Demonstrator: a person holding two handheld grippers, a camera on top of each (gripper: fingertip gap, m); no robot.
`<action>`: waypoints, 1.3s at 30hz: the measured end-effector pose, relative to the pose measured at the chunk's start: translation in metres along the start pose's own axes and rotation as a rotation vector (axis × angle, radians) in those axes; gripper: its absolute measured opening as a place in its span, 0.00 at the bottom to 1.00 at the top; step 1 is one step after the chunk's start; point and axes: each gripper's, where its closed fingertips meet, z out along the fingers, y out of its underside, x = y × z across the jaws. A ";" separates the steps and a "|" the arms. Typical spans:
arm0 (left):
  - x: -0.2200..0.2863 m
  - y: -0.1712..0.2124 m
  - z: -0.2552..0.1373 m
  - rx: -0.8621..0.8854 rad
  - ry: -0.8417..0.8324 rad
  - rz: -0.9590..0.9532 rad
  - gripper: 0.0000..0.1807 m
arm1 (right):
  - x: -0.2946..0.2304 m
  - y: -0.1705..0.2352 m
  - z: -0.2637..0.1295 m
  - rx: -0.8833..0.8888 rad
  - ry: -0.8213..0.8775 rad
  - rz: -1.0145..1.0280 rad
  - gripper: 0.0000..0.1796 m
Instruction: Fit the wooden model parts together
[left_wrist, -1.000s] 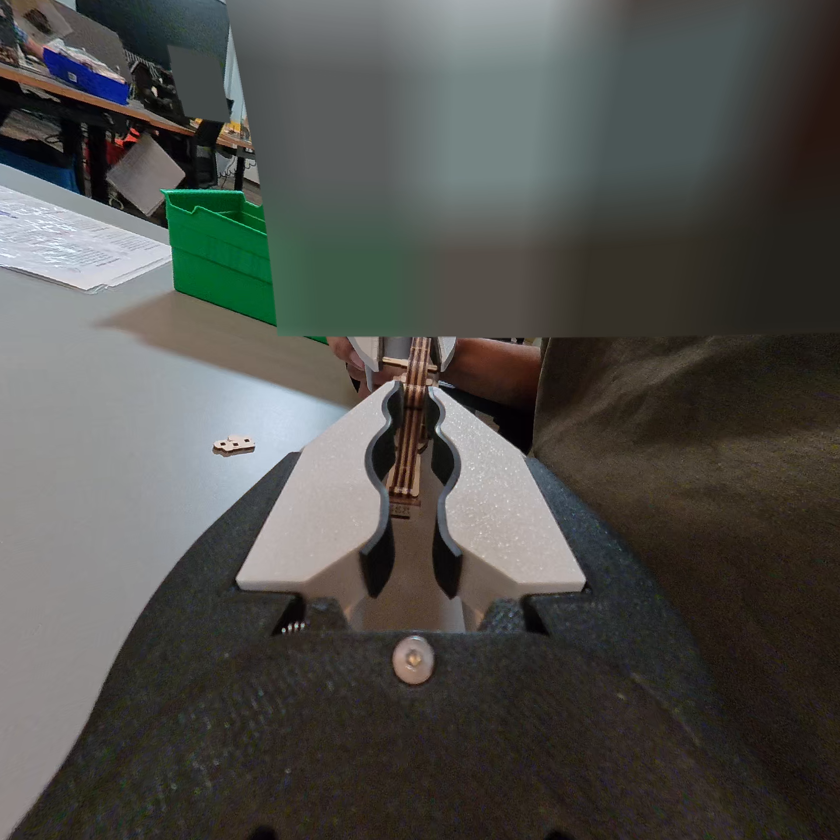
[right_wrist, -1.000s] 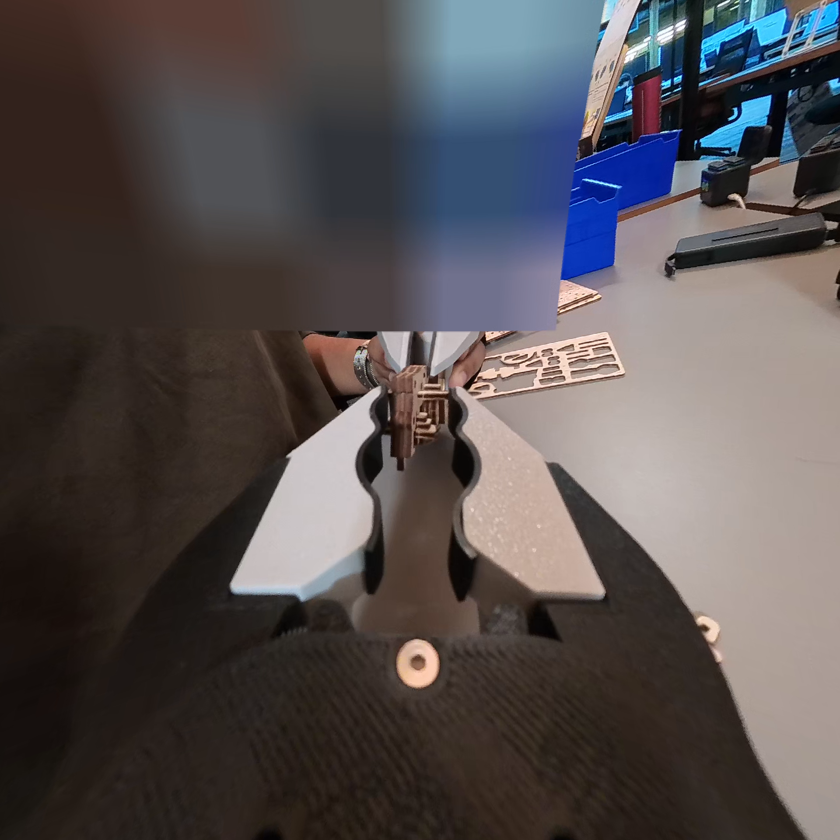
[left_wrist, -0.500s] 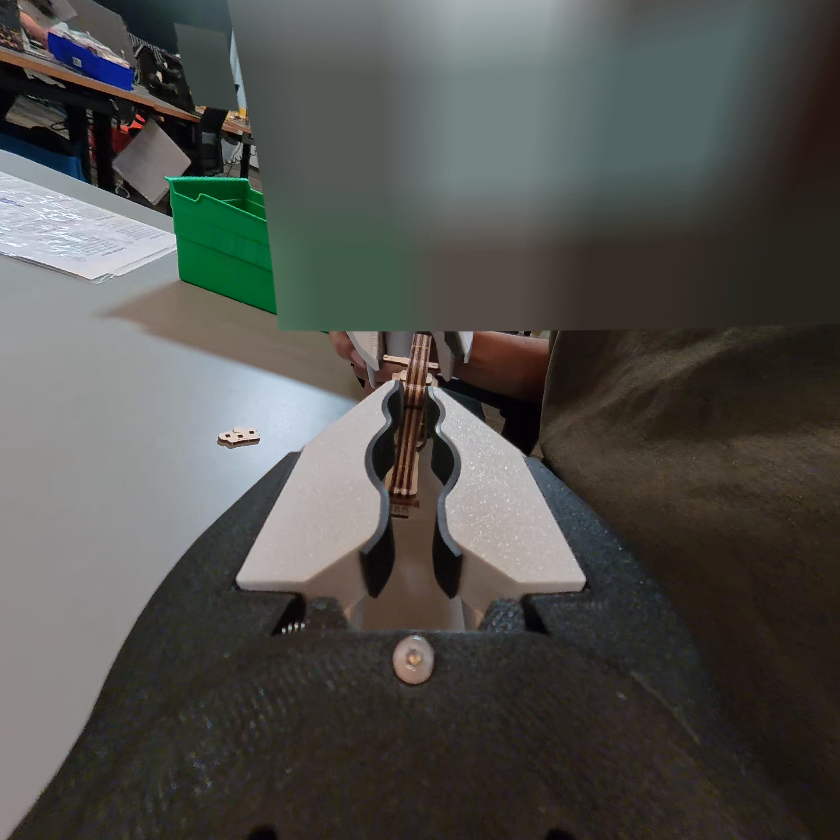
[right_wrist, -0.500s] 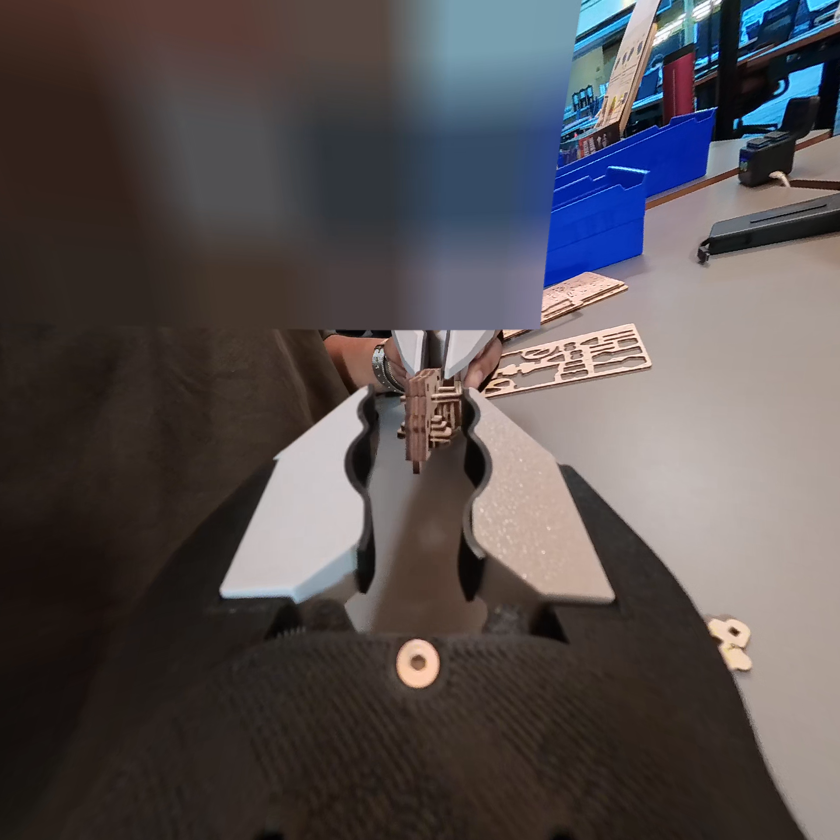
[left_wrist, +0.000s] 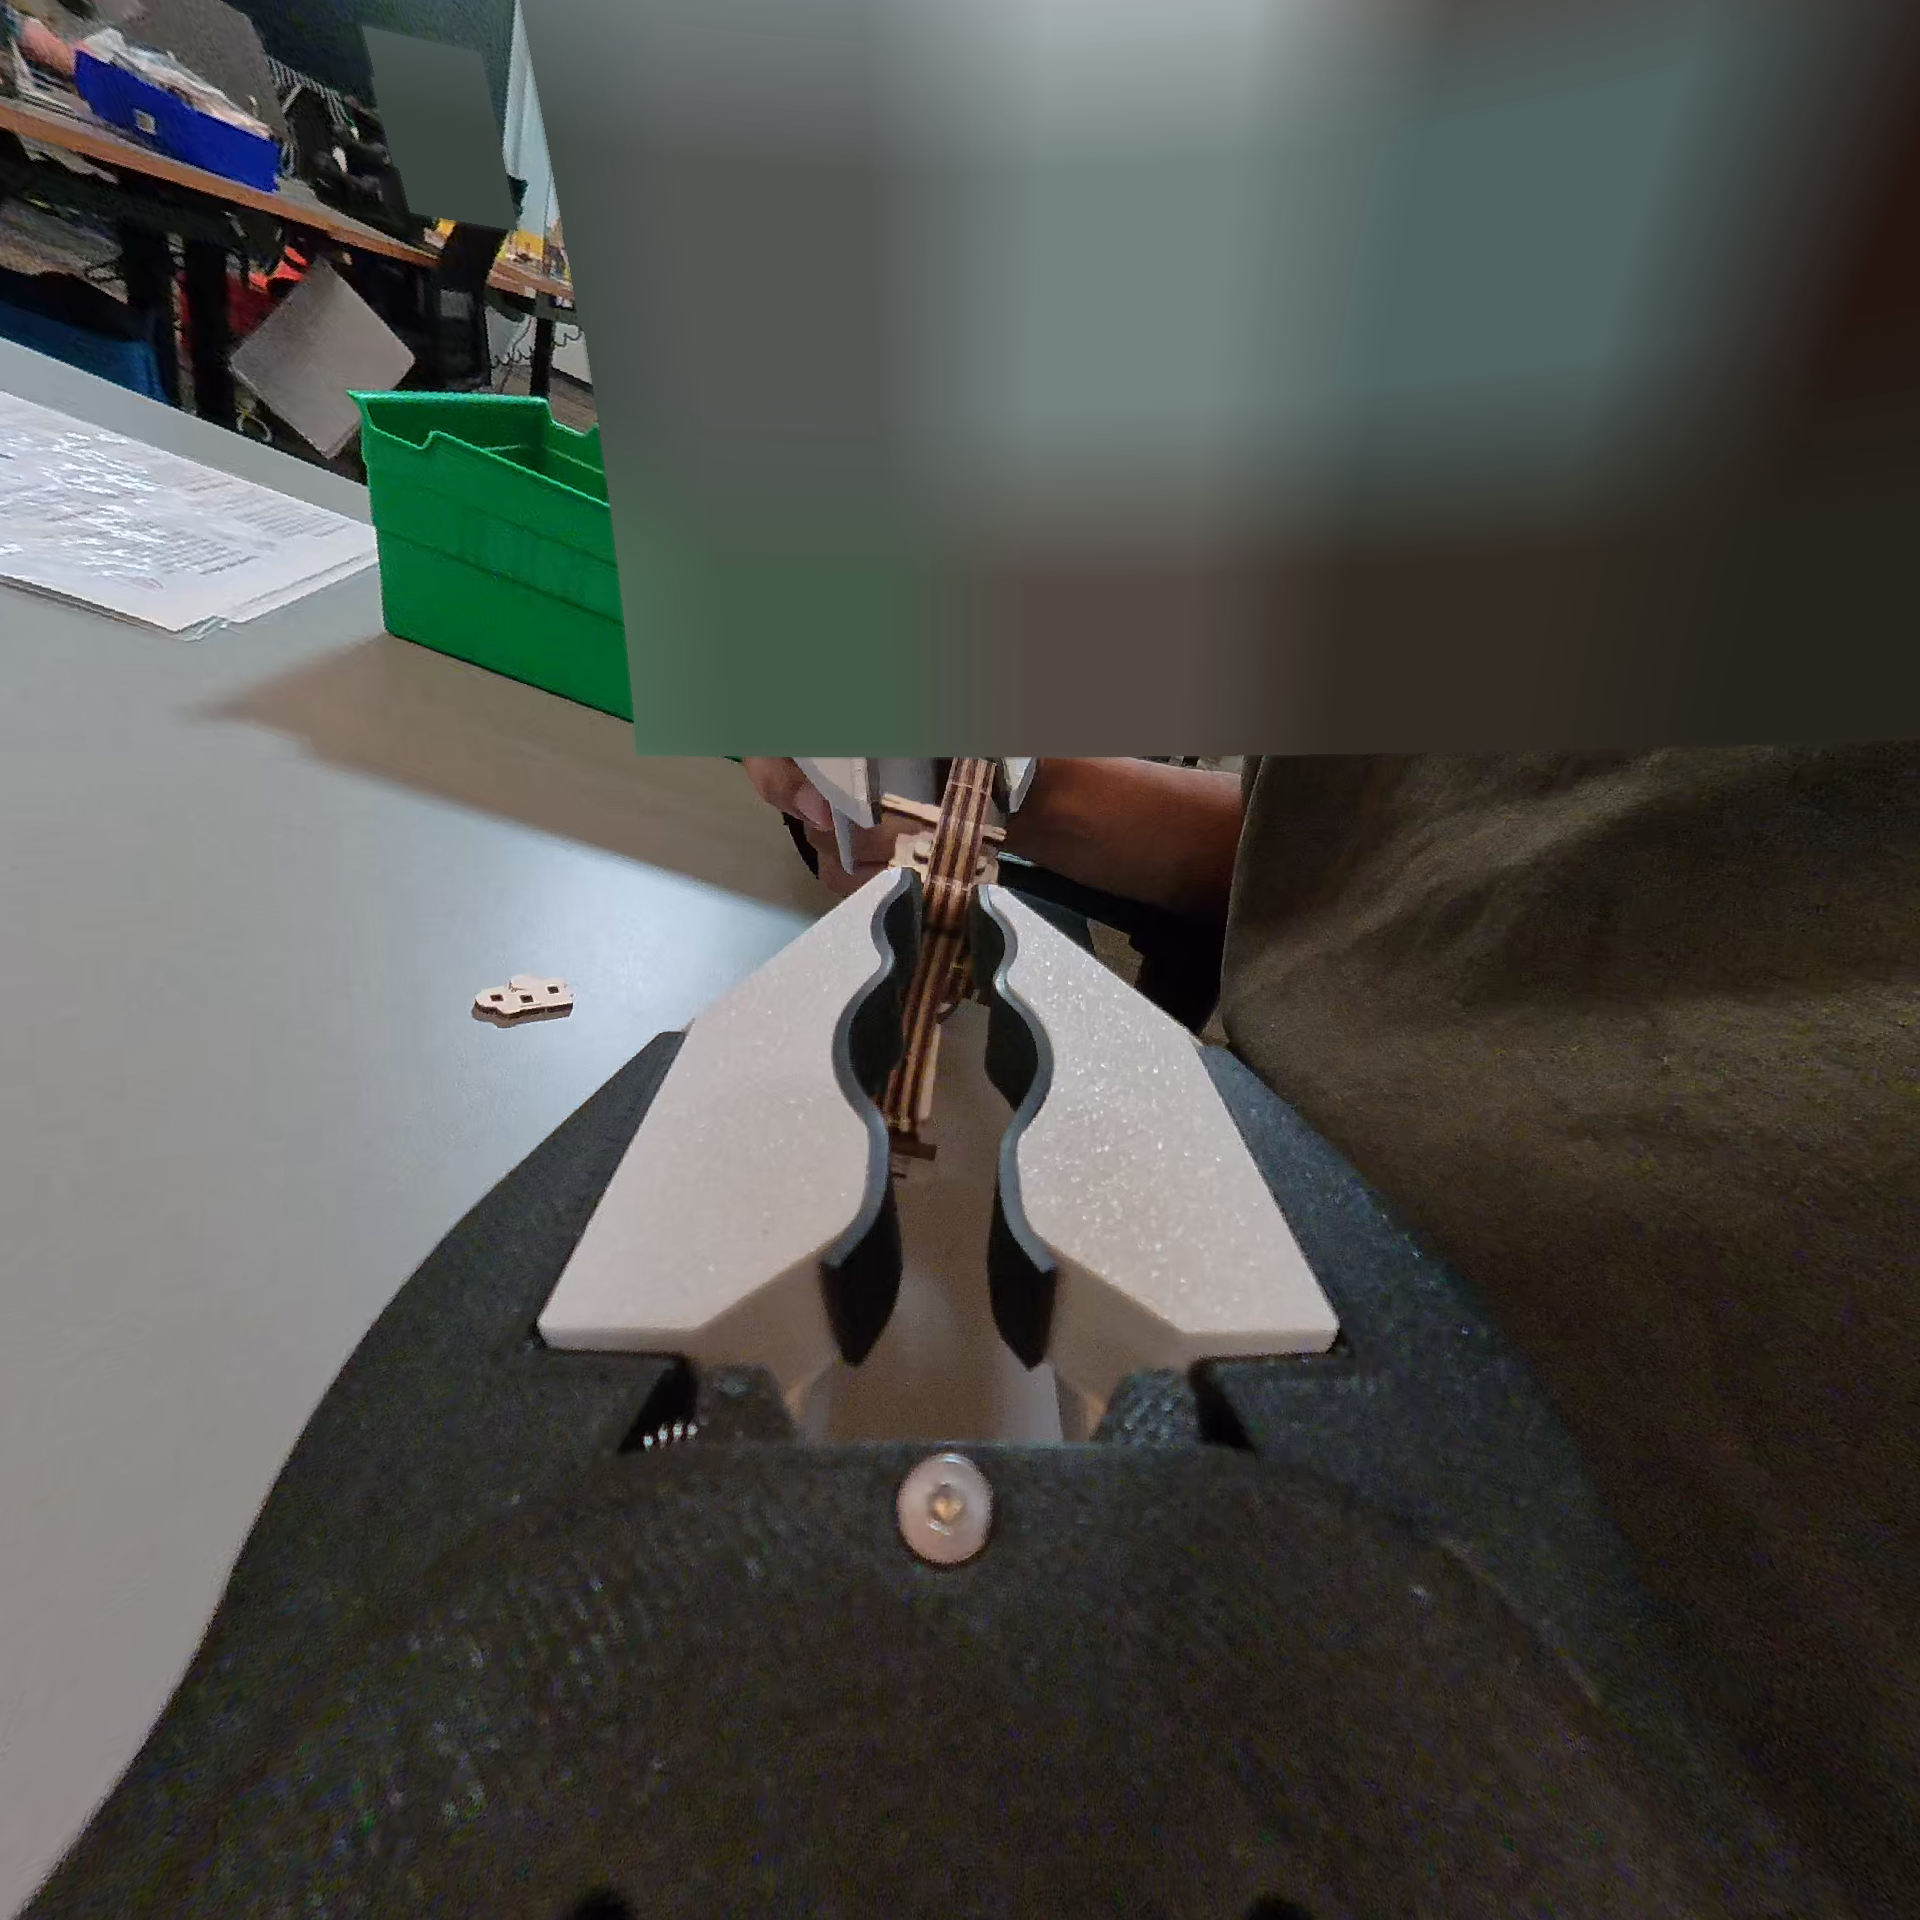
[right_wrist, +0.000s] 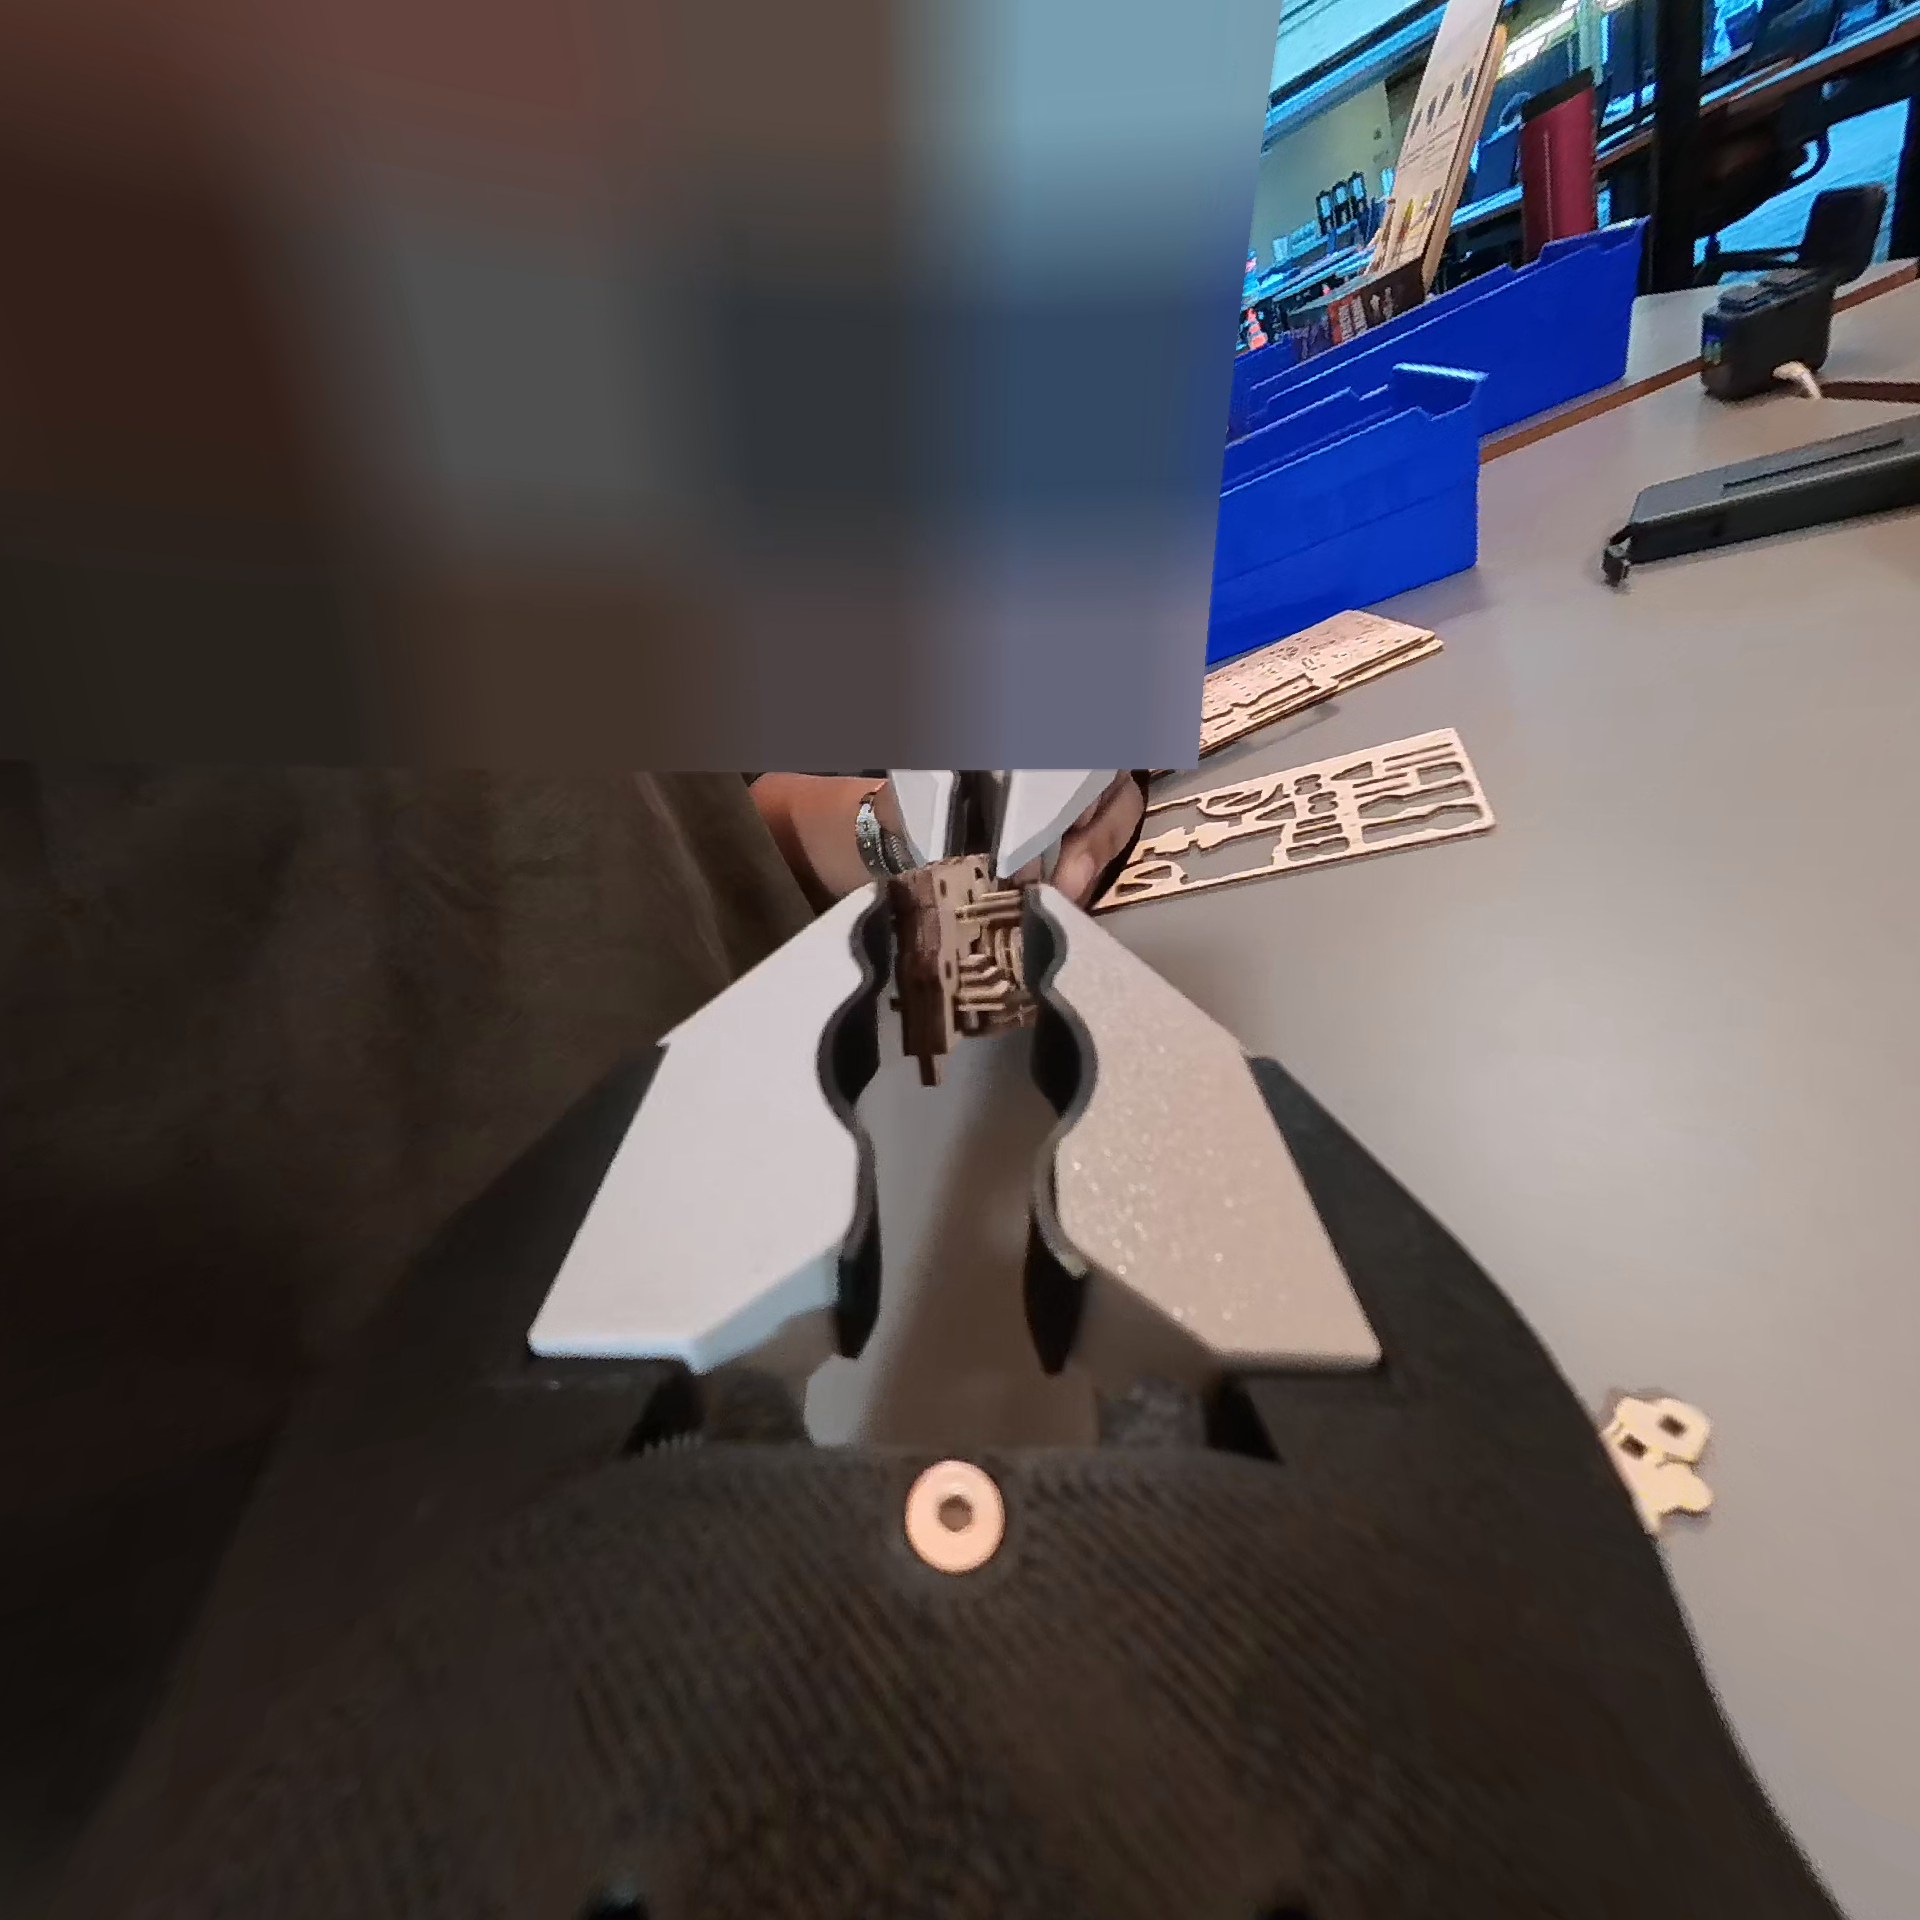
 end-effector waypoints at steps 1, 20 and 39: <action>0.000 0.000 0.000 0.000 0.000 0.000 0.03 | 0.000 -0.001 0.000 0.006 0.004 -0.008 0.13; -0.002 -0.002 -0.002 0.017 -0.002 -0.013 0.03 | 0.014 -0.001 0.000 -0.008 0.133 -0.088 0.20; -0.001 -0.003 -0.002 0.019 -0.001 -0.004 0.03 | 0.015 -0.002 -0.001 0.004 0.134 -0.082 0.32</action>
